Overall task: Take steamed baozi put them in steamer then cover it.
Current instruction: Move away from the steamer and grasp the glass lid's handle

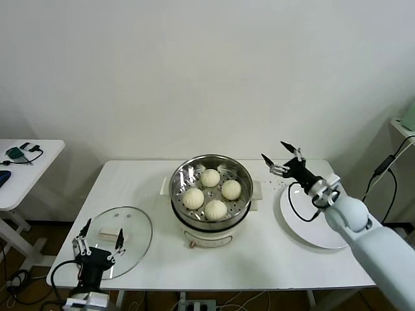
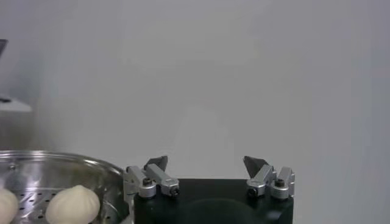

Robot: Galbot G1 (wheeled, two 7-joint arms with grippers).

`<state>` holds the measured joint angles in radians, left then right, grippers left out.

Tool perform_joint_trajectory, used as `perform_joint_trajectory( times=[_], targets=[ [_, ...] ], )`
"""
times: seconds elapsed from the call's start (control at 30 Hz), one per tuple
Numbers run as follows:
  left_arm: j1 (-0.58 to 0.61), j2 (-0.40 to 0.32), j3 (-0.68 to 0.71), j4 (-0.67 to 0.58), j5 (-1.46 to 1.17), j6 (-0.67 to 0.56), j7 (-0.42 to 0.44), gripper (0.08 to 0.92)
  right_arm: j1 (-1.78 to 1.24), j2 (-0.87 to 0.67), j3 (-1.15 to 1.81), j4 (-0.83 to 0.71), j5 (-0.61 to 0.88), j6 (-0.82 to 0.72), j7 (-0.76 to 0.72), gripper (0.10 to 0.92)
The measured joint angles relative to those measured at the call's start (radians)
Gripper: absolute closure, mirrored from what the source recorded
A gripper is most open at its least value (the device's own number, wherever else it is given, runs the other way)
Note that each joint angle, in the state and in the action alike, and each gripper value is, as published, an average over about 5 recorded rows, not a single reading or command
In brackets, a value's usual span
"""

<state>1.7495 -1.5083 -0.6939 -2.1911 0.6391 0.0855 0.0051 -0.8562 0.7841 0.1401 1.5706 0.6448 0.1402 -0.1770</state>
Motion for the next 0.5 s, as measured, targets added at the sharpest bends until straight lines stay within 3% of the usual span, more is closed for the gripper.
perform_joint_trajectory(
  times=[0.27, 0.5],
  targets=[
    [-0.005, 0.024, 0.016, 0.048, 0.445, 0.036, 0.011, 0.177, -0.244, 0.097, 0.227, 0.066, -0.044, -0.017, 0.013, 0.203],
    [-0.055, 0.030, 0.010, 0.161, 0.699, -0.012, -0.022, 0.177, -0.379, 0.157, 0.342, 0.086, -0.075, -0.019, -0.001, 0.203]
  ],
)
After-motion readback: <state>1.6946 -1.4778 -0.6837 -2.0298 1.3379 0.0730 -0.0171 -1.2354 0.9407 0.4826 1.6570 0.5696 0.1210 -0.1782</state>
